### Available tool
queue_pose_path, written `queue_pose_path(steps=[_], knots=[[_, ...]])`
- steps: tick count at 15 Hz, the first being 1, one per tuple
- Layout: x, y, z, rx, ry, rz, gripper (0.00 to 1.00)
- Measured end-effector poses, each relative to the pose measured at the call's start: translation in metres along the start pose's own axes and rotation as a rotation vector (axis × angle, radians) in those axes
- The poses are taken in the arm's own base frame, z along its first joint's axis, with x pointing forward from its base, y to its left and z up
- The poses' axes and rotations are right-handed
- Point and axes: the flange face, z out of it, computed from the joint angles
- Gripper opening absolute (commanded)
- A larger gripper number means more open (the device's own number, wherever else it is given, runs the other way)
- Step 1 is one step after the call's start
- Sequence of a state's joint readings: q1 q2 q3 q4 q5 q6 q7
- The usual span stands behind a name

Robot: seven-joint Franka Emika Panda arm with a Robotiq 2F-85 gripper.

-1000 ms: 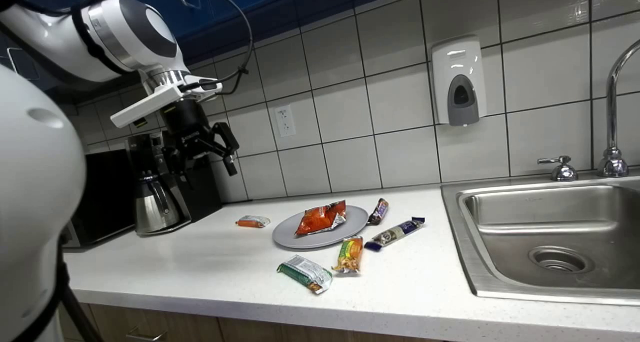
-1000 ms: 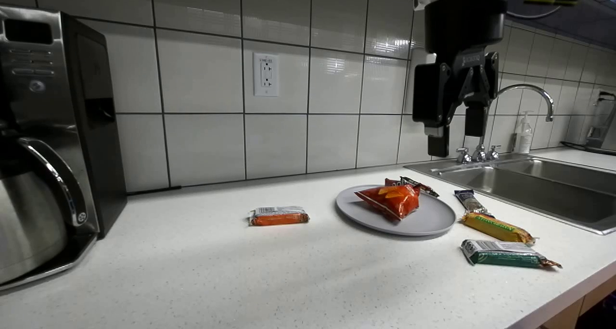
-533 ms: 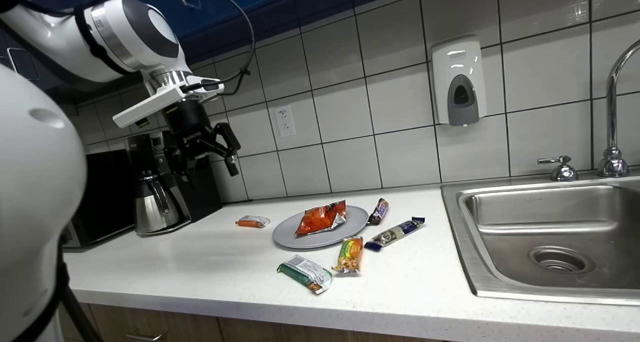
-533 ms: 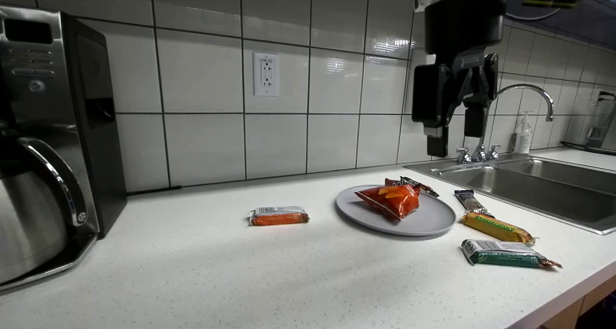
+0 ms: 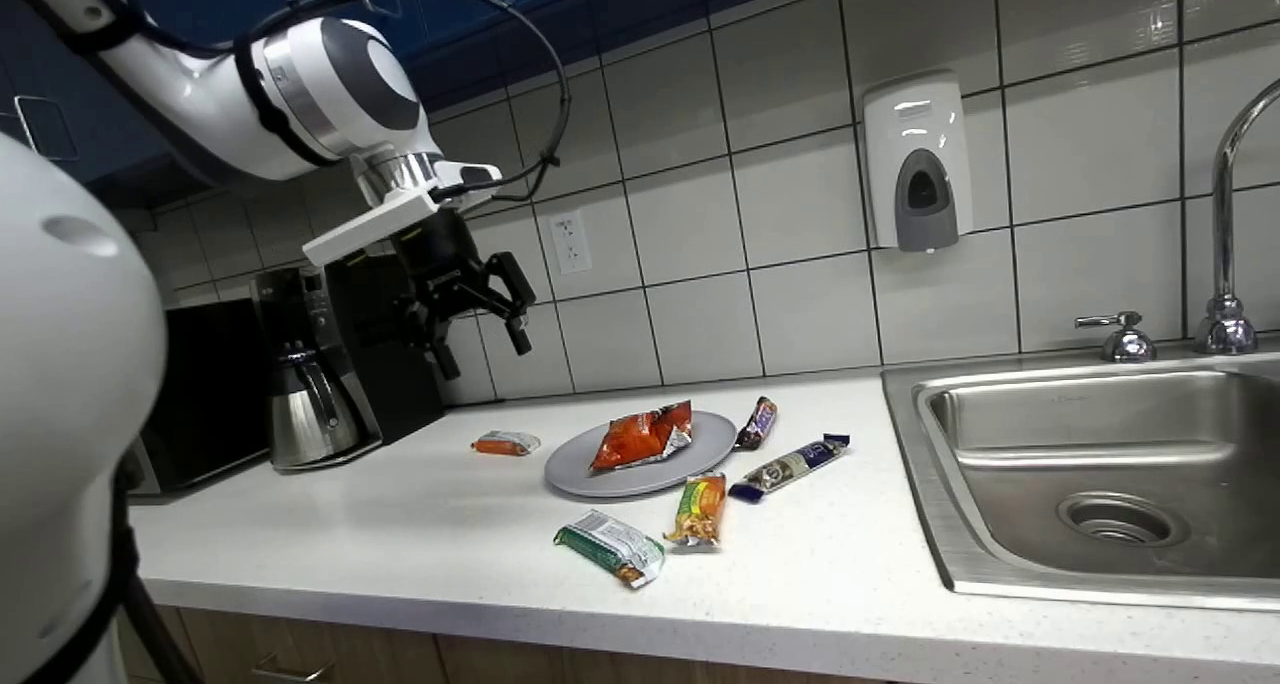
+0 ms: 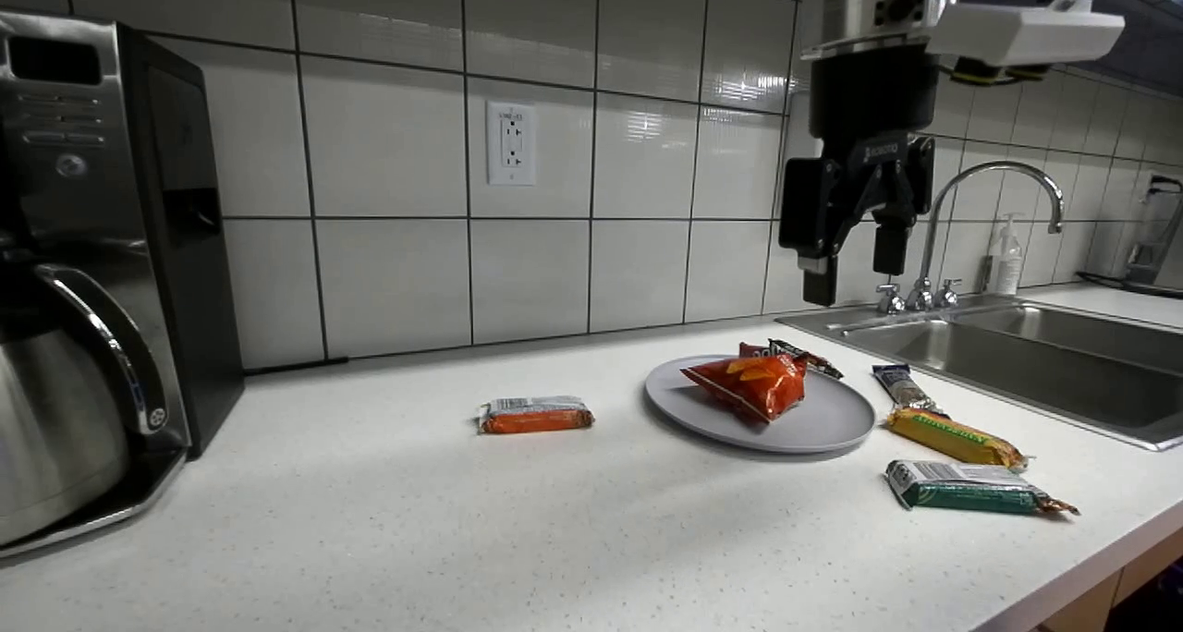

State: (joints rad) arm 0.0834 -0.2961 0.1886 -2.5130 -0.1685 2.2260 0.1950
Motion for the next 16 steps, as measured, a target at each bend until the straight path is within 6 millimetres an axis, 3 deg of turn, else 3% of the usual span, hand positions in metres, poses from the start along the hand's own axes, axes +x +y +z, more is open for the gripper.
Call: queue_pose_path(steps=[9, 16], knots=[[0.048, 0.061, 0.044, 0.030, 0.068, 0.182, 1.00], [0.079, 0.080, 0.070, 0.025, 0.087, 0.343, 1.00]])
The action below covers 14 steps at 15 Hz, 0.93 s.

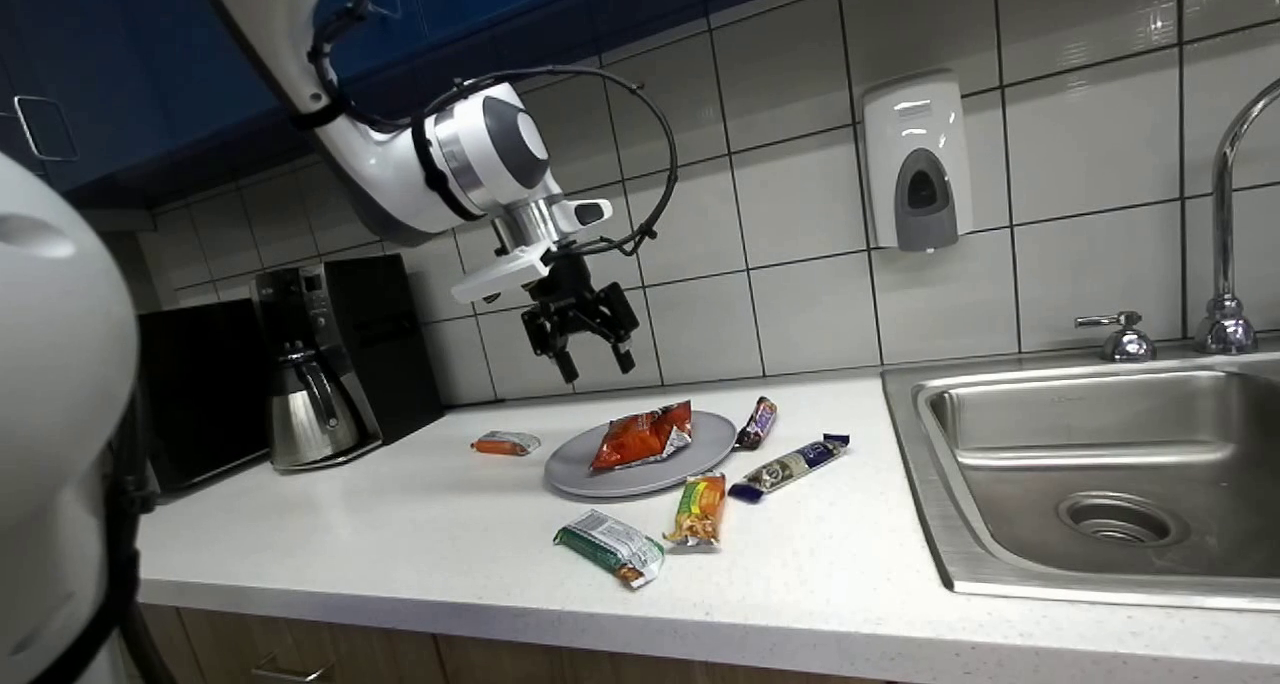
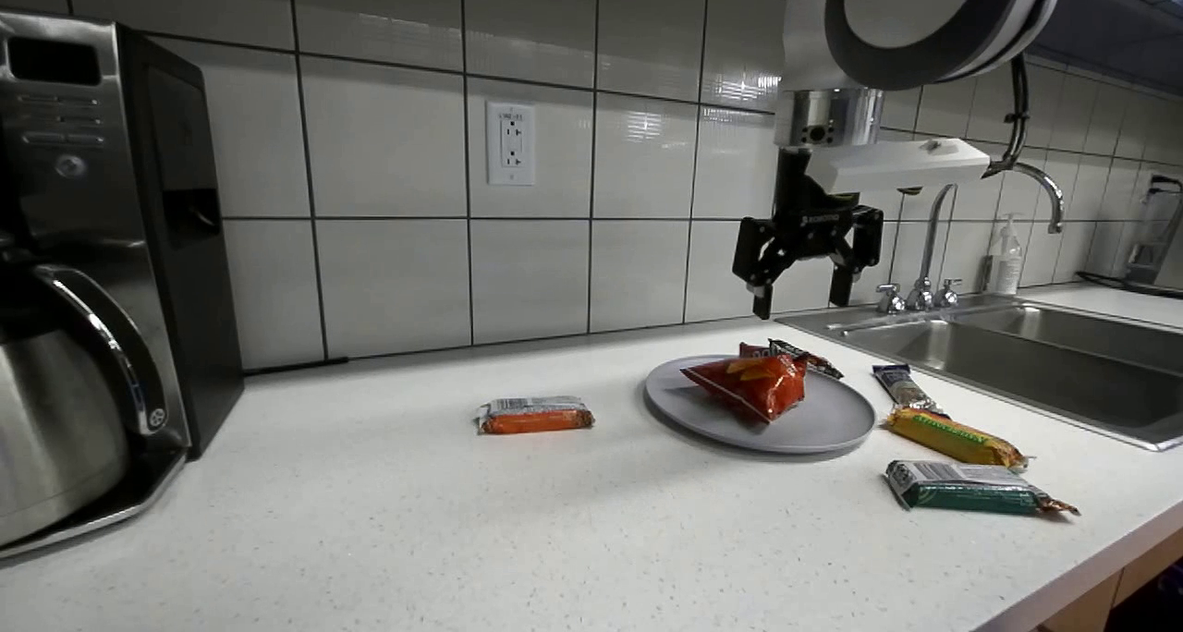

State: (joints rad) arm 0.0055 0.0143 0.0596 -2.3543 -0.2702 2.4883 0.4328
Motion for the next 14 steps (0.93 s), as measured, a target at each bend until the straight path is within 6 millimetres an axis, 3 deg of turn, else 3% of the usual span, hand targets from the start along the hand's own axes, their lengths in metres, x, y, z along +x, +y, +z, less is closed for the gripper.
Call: queue_pose_path(steps=[8, 14], knots=[[0.032, 0.021, 0.035, -0.022, 0.034, 0.092, 1.00], [0.043, 0.031, 0.059, -0.016, 0.052, 0.150, 1.00]])
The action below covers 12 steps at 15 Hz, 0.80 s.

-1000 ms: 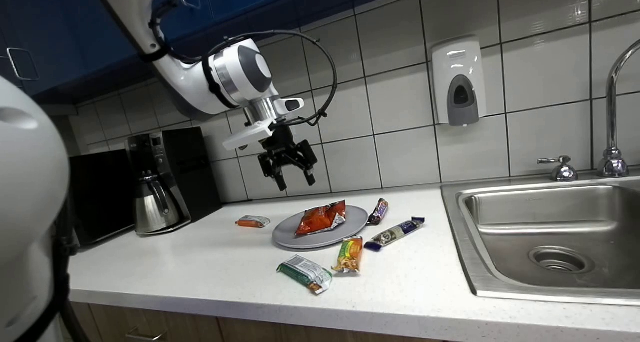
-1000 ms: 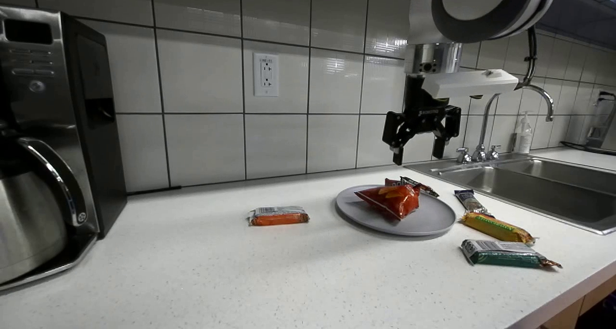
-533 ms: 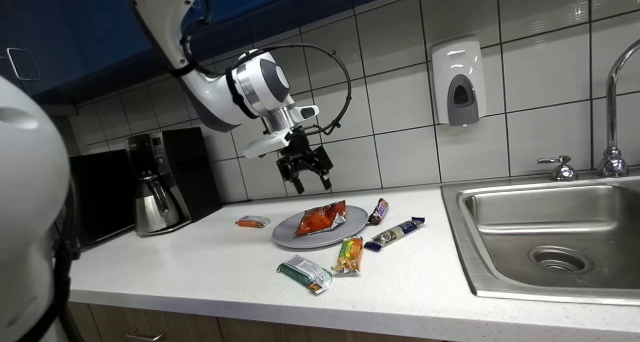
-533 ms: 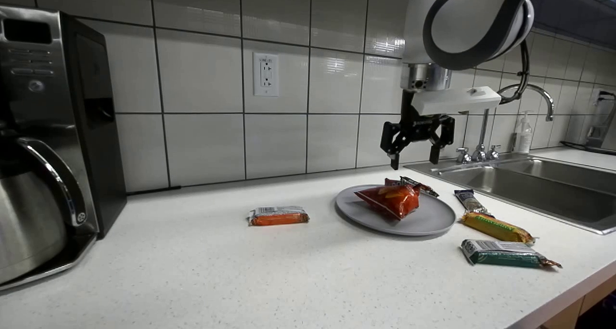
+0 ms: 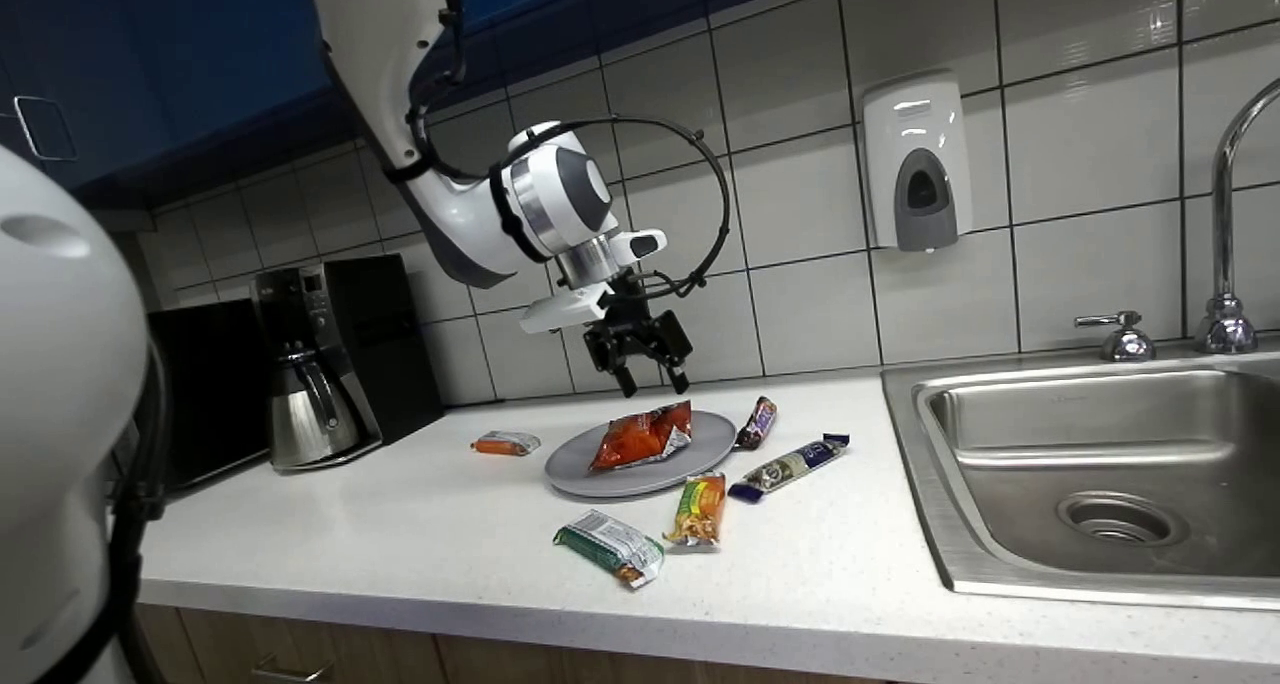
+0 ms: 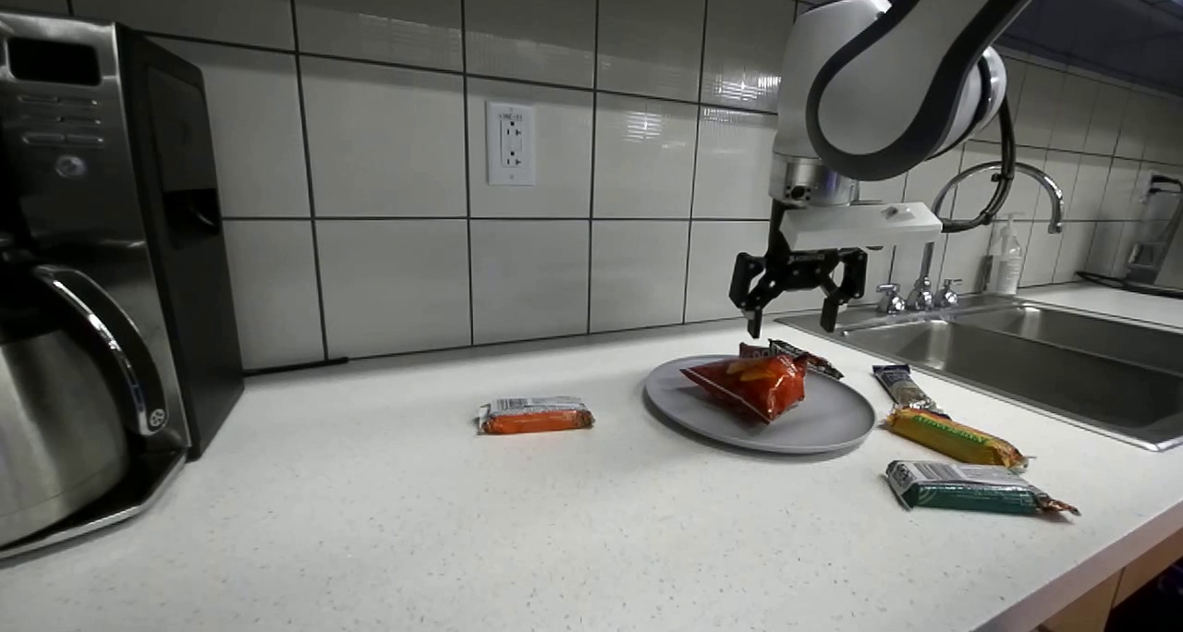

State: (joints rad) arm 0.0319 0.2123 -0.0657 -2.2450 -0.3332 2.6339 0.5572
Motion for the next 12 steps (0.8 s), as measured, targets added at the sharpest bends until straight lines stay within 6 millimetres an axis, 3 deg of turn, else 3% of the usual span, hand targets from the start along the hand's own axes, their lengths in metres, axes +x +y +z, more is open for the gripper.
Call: queue_pose_path(steps=[7, 8, 9, 12], knots=[[0.004, 0.001, 0.015, -0.010, -0.002, 0.022, 1.00], [0.004, 0.001, 0.016, -0.012, -0.003, 0.023, 0.75], [0.004, 0.002, 0.017, -0.013, -0.003, 0.024, 0.74], [0.004, 0.003, 0.019, -0.016, -0.004, 0.026, 0.49]])
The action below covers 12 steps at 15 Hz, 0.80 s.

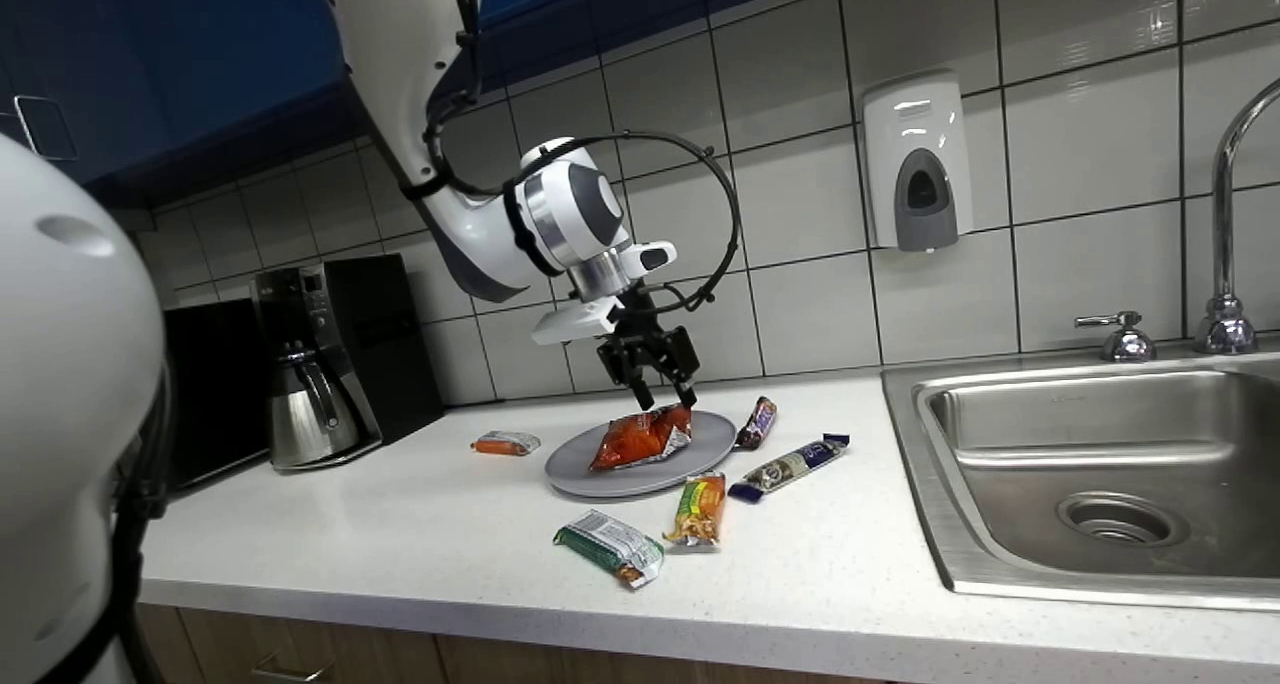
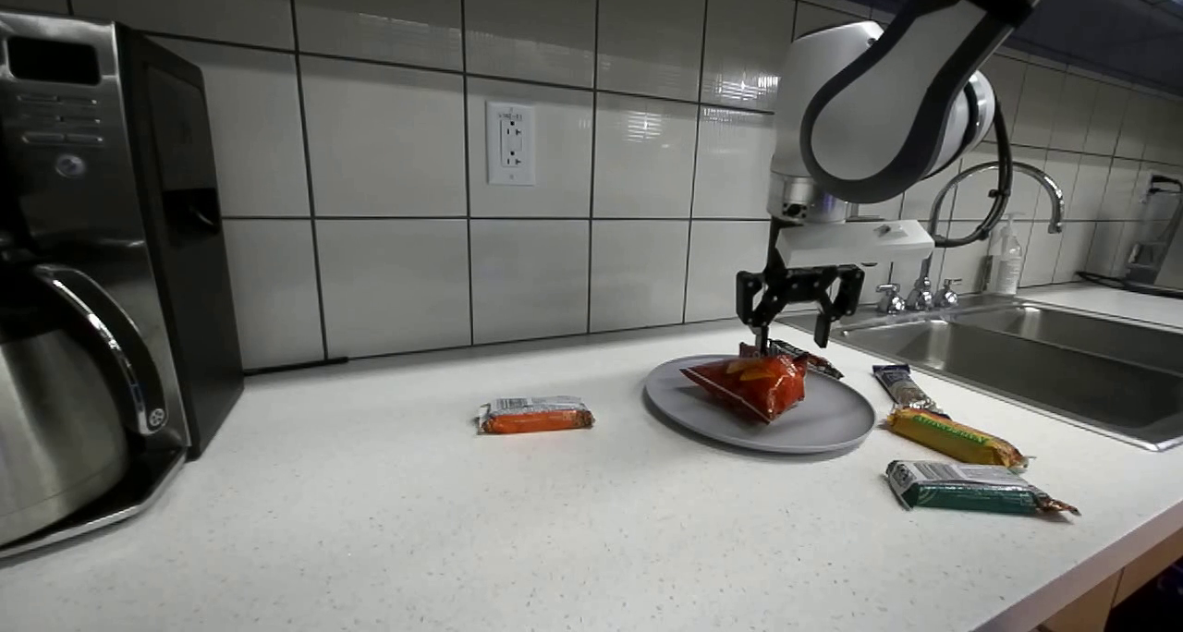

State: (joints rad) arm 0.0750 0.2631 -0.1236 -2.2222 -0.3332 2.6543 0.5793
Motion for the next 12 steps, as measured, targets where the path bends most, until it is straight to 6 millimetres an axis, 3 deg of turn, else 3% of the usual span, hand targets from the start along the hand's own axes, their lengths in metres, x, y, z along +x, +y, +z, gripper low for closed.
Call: queue_pose_path(steps=[6, 12], knots=[[0.0007, 0.0025, 0.0017, -0.002, 0.001, 0.004, 0.03], [0.0014, 0.0039, 0.0018, -0.002, 0.003, 0.007, 0.00]])
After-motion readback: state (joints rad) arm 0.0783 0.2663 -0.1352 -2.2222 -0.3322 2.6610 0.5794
